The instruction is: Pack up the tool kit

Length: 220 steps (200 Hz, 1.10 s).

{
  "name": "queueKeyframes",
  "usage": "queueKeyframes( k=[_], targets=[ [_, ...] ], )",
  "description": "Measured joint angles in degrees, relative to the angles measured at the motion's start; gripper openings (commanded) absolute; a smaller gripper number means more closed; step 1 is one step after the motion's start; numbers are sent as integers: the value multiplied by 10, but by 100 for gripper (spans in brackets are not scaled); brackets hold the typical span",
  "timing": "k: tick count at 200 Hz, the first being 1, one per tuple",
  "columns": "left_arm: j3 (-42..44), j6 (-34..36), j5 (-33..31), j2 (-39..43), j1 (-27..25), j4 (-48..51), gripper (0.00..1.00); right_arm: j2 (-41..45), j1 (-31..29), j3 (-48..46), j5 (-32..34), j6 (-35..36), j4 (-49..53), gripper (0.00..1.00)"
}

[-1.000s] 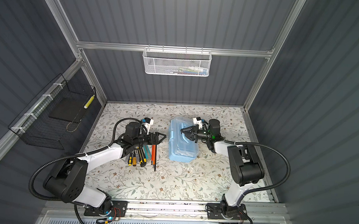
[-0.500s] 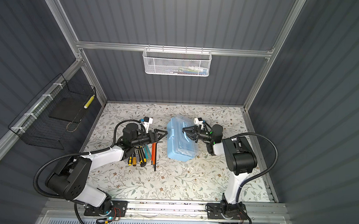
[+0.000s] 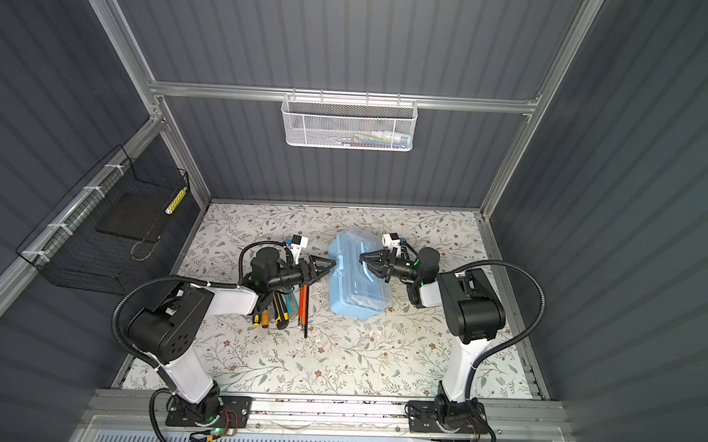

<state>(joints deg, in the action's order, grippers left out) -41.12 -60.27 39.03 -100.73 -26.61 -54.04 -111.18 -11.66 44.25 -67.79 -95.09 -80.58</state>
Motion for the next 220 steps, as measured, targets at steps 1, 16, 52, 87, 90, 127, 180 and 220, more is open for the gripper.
queueKeyframes(
  k=[1, 16, 52, 87, 90, 127, 180, 220],
  targets=[
    [0, -1, 0, -1, 0, -2, 81, 0, 0, 0, 0, 0, 0, 0],
    [0, -22, 10, -22, 0, -38, 81, 0, 0, 0, 0, 0, -1, 0],
    [-2, -63, 37, -47, 5, -102, 81, -5, 3, 0, -1, -1, -9, 0],
    [-24, -143, 77, -87, 12, -202, 80, -12, 7, 0, 1, -2, -14, 0],
    [-28, -151, 81, -94, 13, -211, 80, -13, 8, 0, 2, -2, -15, 0],
    [-41, -215, 110, -121, 20, -260, 81, -15, 10, 0, 2, -3, -21, 0],
    [-46, -257, 127, -108, 24, -257, 82, -17, 11, 0, 3, -2, -23, 0],
    [-54, -267, 134, -79, 20, -264, 82, -18, 6, 1, 5, 4, -19, 0]
  ],
)
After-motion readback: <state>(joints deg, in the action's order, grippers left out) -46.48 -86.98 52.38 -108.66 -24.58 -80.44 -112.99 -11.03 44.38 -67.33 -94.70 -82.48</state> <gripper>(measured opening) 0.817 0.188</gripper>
